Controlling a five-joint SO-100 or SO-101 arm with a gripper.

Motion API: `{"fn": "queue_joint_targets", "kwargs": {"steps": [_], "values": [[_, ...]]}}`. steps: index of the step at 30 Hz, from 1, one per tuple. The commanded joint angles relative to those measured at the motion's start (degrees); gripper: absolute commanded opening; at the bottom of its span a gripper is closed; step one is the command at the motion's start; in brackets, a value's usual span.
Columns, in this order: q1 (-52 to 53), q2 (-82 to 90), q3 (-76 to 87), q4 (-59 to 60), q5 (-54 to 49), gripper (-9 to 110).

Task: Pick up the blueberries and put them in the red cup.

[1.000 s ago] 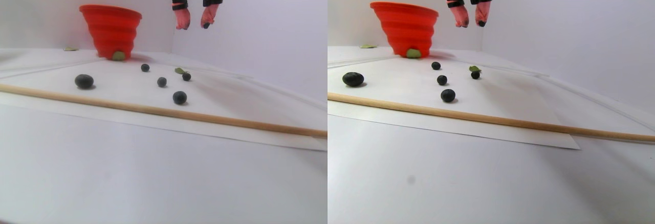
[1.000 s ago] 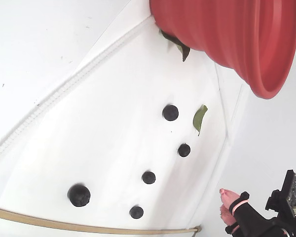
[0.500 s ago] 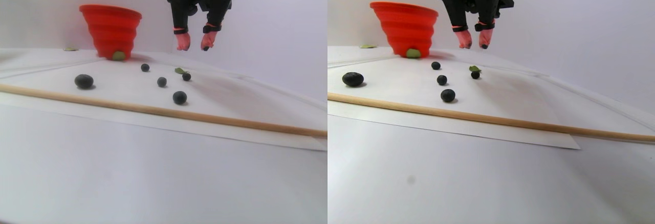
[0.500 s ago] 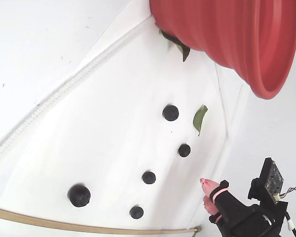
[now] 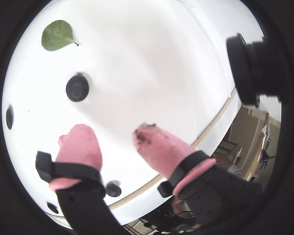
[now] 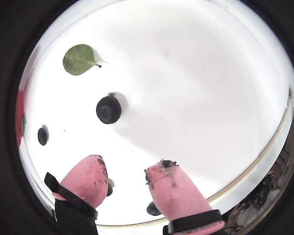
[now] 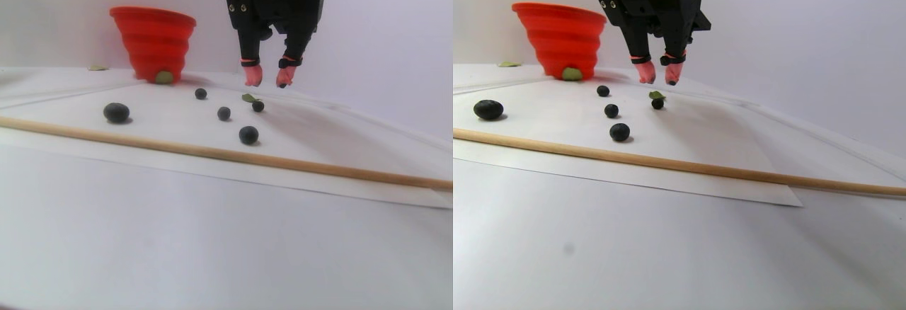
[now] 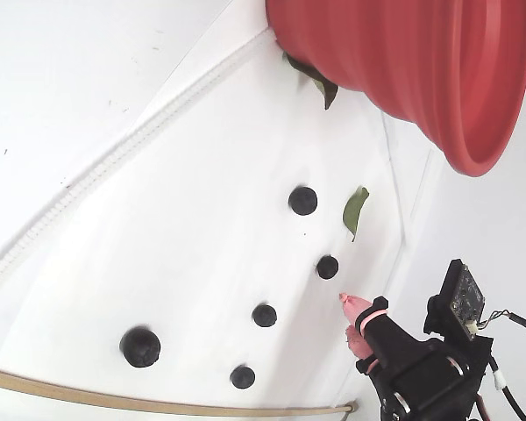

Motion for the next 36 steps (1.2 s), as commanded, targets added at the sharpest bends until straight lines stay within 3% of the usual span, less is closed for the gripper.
{"fn": "queue_joint_targets", "kwargs": {"steps": [1, 36], "values": [[0.0, -1.1, -4.7, -2.2, 0.4, 17], [-1.6, -13.4, -8.8, -11.0, 1.3, 18]]}}
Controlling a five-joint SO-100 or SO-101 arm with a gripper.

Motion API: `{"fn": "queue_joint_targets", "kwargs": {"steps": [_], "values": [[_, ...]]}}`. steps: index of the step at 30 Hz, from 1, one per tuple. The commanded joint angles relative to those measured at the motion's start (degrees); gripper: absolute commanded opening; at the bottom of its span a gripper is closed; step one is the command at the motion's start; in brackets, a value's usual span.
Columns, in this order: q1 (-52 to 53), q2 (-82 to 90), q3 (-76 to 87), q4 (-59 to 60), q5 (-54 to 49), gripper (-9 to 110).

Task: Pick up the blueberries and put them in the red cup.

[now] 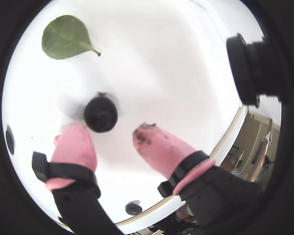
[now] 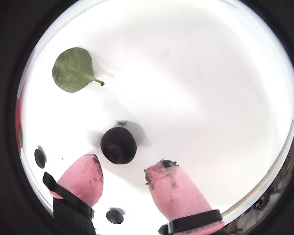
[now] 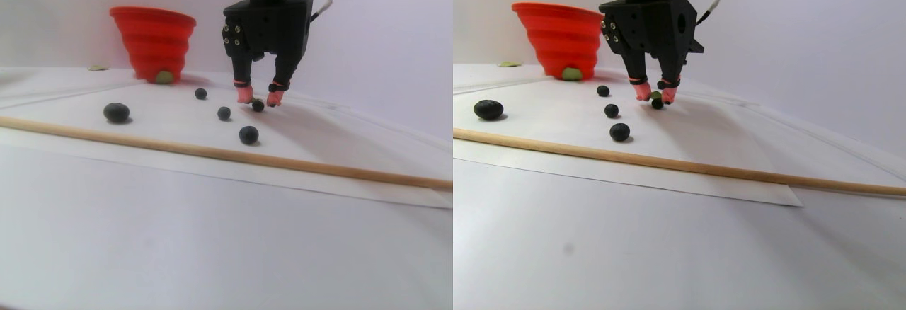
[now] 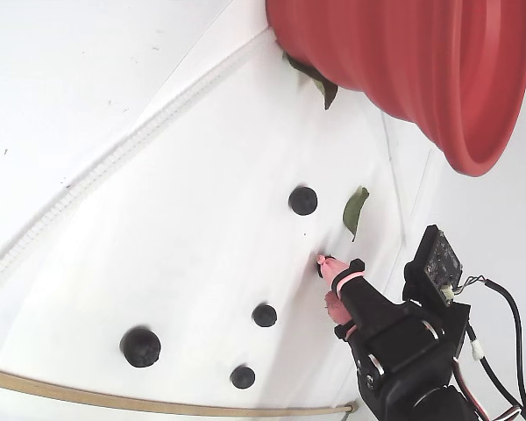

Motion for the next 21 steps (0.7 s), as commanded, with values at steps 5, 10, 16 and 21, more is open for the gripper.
{"fn": "queue_joint_targets", "kwargs": {"steps": [5, 10, 16, 21], "values": [[0.4, -0.2, -4.2, -2.1, 1.2, 18], [0.4, -0.8, -4.4, -2.7, 1.8, 18], [0.4, -2.1, -4.3, -4.3, 2.5, 18], [0.4, -3.1, -4.3, -5.4, 3.6, 18]]}}
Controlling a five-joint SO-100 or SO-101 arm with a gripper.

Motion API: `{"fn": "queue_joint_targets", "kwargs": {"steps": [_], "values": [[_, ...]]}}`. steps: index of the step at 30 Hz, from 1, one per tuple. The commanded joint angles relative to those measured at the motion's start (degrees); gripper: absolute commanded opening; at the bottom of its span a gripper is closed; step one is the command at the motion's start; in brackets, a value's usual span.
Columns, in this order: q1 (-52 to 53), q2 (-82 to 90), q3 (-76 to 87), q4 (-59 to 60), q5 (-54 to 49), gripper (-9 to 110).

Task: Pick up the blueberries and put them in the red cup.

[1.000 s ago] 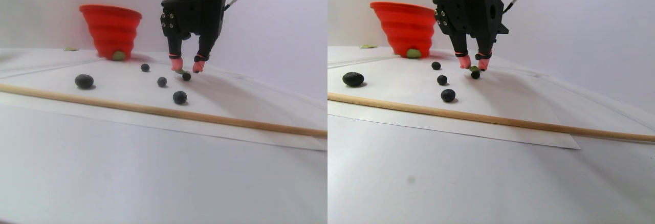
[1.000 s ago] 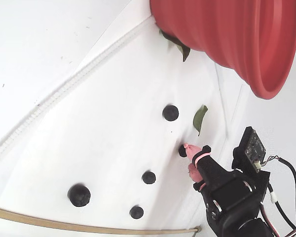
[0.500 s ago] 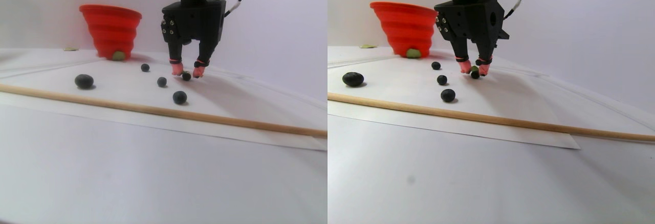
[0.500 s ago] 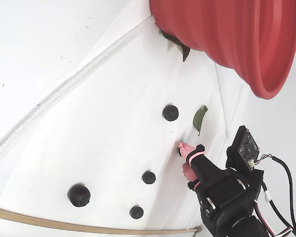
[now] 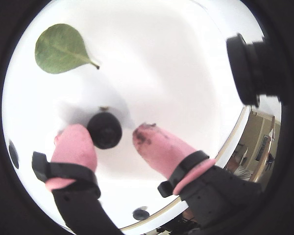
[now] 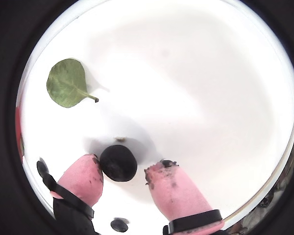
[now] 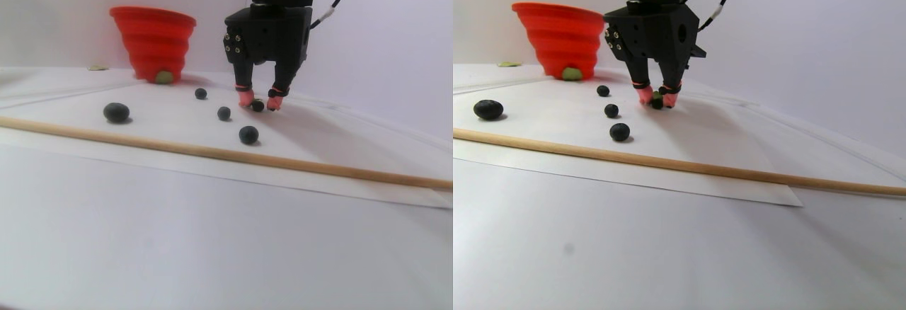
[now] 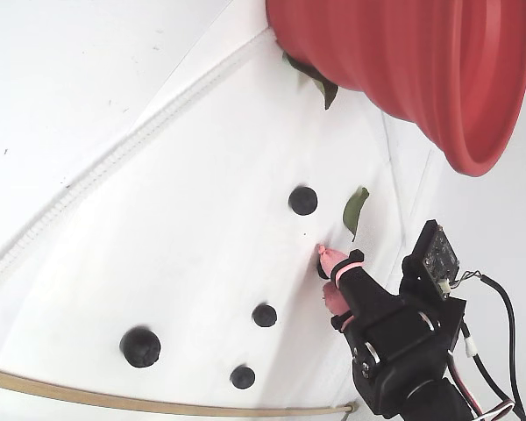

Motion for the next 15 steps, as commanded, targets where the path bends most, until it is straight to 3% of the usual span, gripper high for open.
{"fn": "queue_joint_targets", "kwargs": {"steps": [1, 15], "values": [[0.4, 0.7, -3.1, -1.5, 1.0, 18], [0.3, -0.8, -1.9, -3.1, 1.7, 16]]}}
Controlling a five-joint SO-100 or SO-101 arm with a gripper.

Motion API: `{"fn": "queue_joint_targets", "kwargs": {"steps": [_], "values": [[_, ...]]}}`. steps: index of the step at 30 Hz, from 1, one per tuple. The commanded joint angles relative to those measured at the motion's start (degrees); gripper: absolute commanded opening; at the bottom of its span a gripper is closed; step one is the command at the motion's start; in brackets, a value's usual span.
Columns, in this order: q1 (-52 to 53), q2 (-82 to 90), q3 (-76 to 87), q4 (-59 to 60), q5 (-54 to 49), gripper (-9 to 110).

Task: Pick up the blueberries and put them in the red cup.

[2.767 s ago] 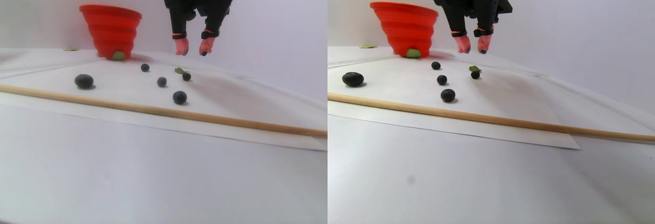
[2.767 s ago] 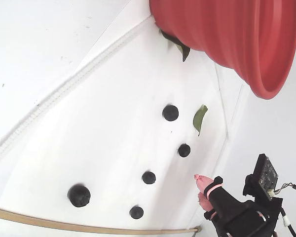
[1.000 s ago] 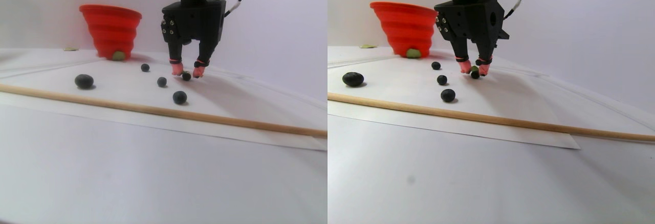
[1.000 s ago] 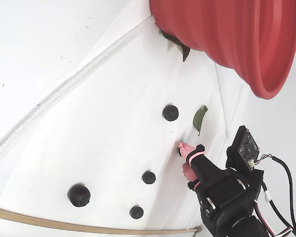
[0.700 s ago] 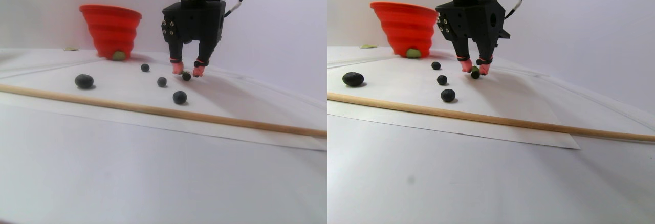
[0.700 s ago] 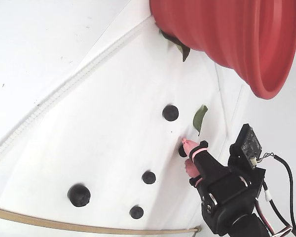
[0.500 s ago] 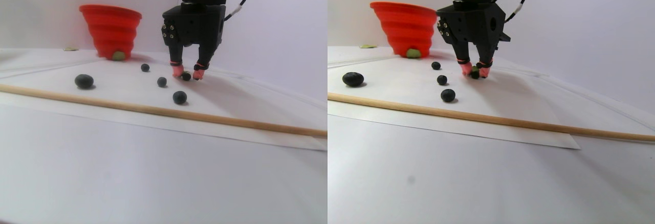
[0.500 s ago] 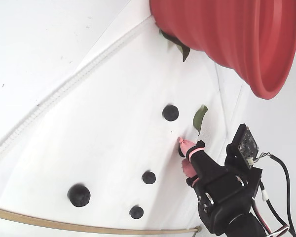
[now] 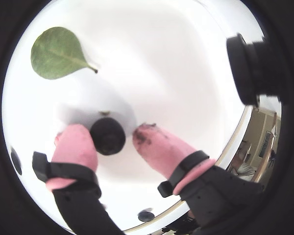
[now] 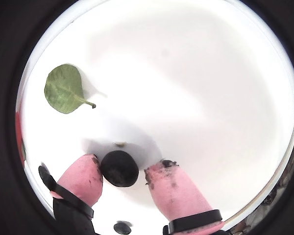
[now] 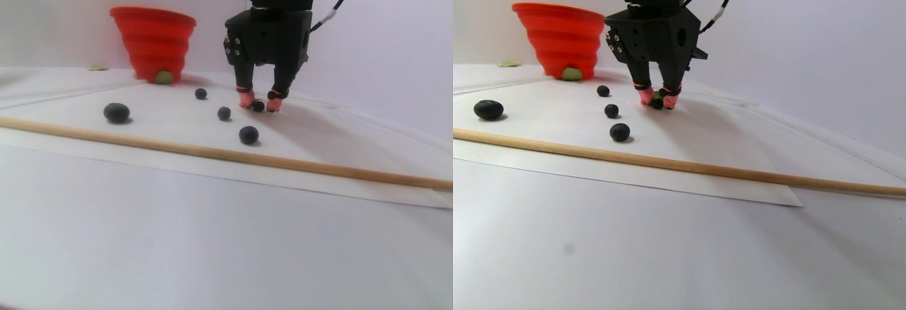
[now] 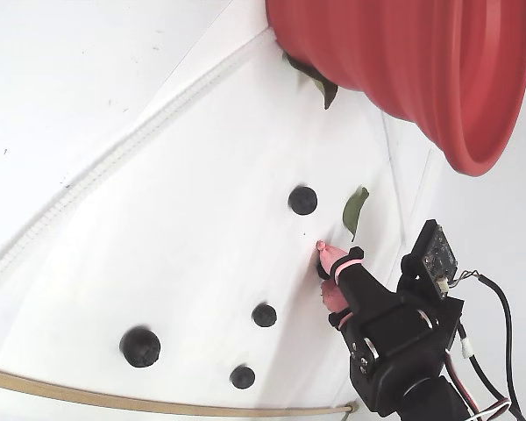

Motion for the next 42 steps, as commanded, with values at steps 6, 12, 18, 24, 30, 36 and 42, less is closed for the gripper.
{"fn": "queue_joint_targets", "kwargs": {"steps": [6, 12, 18, 24, 30, 36, 42], "values": [[0.2, 0.0, -1.4, -1.5, 0.2, 14], [0.1, -0.2, -0.5, -1.5, -0.5, 11], [0.1, -0.4, -0.4, -1.5, -1.7, 11], [-0.2, 2.4, 0.1, 0.3, -3.0, 11], [-1.1, 6.2, 0.4, 2.9, -4.2, 10], [-1.8, 9.7, 0.5, 5.6, -5.7, 10], [-2.8, 13.8, 1.0, 8.6, -6.7, 11]]}}
